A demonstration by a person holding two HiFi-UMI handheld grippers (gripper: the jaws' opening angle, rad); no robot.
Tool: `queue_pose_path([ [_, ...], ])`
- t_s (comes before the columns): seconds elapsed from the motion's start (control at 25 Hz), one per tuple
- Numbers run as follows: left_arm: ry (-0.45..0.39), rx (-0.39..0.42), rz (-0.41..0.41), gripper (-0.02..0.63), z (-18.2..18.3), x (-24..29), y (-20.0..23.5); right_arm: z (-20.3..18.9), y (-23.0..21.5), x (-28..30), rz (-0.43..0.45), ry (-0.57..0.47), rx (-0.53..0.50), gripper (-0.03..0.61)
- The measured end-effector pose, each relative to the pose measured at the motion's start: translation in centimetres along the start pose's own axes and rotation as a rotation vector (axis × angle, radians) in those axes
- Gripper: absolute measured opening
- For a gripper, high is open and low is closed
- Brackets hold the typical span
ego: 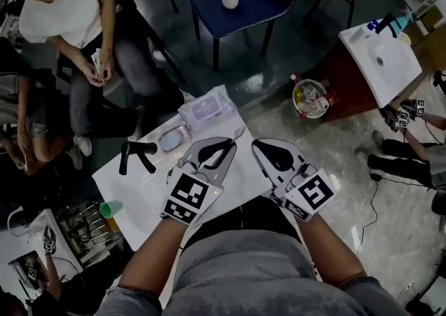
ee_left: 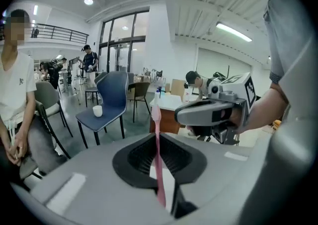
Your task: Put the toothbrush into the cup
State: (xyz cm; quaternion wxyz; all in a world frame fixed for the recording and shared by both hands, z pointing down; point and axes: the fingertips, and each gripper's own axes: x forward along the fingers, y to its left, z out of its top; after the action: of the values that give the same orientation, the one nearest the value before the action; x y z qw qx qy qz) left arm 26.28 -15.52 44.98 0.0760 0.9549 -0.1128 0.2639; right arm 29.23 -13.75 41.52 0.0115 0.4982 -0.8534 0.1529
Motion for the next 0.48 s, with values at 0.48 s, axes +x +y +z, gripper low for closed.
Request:
queue_pose_path([
  [0.48,-0.319,-0.057,0.102,0.031,4.9,-12.1,-0.8,5.9,9.2,1.2,0.145,-0.011,-0.122,0.014],
])
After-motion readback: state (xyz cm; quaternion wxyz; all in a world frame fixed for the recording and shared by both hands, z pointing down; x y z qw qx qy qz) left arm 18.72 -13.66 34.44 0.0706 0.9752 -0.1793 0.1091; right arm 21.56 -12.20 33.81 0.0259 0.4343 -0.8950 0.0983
